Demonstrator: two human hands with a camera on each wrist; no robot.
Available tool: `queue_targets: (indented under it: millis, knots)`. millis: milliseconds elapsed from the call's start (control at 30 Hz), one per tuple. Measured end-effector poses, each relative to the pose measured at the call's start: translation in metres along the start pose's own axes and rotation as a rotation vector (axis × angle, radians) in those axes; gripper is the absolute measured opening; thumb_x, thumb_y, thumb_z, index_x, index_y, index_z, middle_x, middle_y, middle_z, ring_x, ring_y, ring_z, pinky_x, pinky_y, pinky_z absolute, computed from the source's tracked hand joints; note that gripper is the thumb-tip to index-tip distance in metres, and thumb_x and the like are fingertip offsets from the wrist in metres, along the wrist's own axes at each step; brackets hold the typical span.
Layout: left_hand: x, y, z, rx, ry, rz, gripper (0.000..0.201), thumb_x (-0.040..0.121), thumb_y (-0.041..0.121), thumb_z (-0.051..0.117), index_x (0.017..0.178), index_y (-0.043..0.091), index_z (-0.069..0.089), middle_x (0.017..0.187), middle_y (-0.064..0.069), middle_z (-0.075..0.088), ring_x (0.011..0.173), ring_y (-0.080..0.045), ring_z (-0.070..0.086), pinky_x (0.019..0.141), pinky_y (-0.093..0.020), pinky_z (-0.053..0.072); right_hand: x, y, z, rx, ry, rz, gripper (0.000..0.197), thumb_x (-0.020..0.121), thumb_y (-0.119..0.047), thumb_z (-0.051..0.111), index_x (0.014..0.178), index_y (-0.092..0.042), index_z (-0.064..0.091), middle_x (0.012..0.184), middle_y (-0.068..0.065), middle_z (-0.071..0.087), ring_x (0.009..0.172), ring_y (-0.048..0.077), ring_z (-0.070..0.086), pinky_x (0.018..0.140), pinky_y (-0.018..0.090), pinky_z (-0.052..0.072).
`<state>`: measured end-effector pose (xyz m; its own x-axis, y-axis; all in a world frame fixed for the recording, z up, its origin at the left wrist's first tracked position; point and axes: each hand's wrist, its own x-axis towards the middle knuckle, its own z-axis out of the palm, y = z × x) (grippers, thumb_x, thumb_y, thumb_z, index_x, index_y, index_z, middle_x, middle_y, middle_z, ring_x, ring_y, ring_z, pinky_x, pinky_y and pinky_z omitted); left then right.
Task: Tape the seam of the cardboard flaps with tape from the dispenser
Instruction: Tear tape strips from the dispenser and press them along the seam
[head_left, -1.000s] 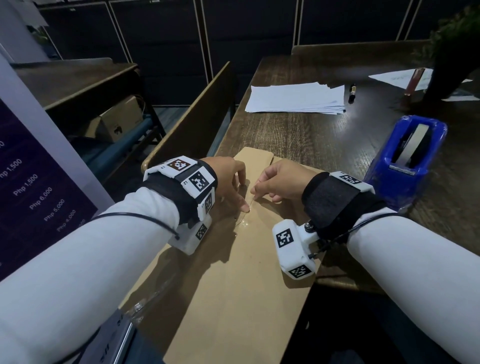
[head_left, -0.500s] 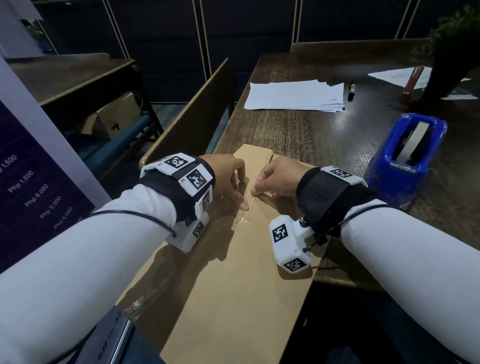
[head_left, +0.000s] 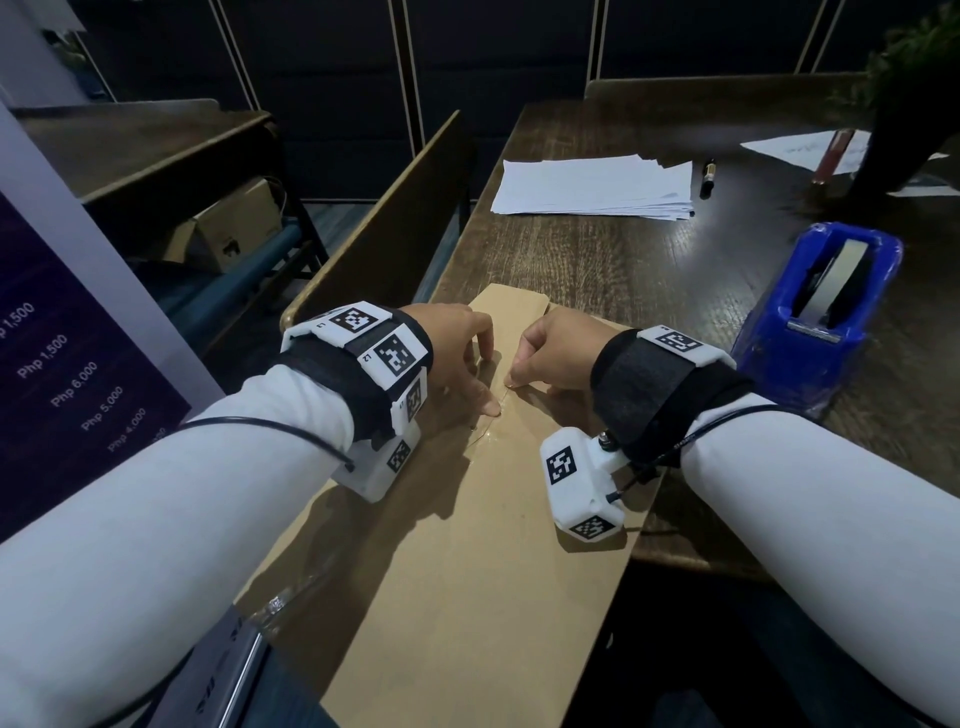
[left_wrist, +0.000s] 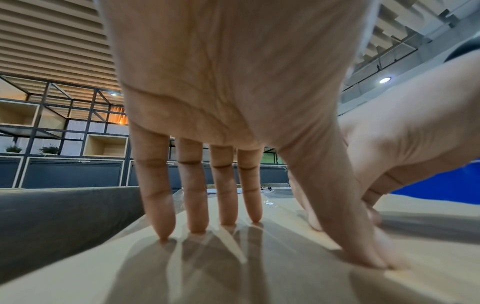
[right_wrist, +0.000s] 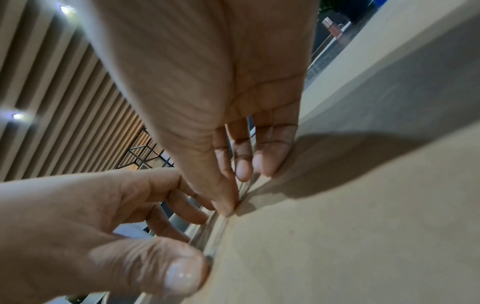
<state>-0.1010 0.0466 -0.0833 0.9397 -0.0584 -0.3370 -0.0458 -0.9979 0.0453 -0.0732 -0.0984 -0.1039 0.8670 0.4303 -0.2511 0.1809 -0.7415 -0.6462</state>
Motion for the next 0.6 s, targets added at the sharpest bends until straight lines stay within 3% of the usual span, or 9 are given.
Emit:
queue_targets:
  millis: [167,267,400,600]
  knots:
    - [0.000,0.000,0.000,-0.008,-0.003,-0.006,0.071,0.065,0.054,0.078,0.123,0.024,0.051,0.118,0.004,0.060,0.100,-0.015,0.055,0.079,-0.029,0.046,0.002,-0.001,-0.001,-0.047,-0.011,0.008,0.014,0.082,-0.019,0.073,0.073,-0.016,0.063,0.065,-0.001,0.059,0.061,0.013,0.055,0.051,0.020,0.041]
    - [-0.001,0.000,0.000,-0.006,-0.004,-0.009,0.071,0.064,0.055,0.078,0.123,0.024,0.052,0.117,0.005,0.060,0.100,-0.015,0.056,0.080,-0.029,0.047,0.004,-0.004,-0.001,-0.084,-0.019,0.026,0.015,0.081,-0.022,0.074,0.080,-0.016,0.060,0.079,0.002,0.063,0.072,0.017,0.059,0.062,0.025,0.047]
    - [-0.002,0.001,0.000,0.005,0.006,-0.021,0.071,0.063,0.058,0.078,0.121,0.026,0.052,0.116,0.008,0.061,0.099,-0.014,0.057,0.079,-0.029,0.048,0.009,-0.005,-0.007,-0.103,-0.029,0.076,0.041,0.073,-0.028,0.081,0.094,-0.014,0.049,0.094,0.008,0.063,0.087,0.025,0.063,0.088,0.042,0.054]
    - [-0.007,0.001,0.000,0.000,0.009,-0.023,0.070,0.062,0.057,0.079,0.121,0.028,0.053,0.117,0.009,0.062,0.099,-0.013,0.059,0.079,-0.028,0.049,0.012,-0.008,-0.015,-0.232,-0.118,0.098,0.044,0.086,-0.035,0.068,0.115,-0.003,0.061,0.103,0.011,0.069,0.096,0.025,0.067,0.094,0.039,0.052]
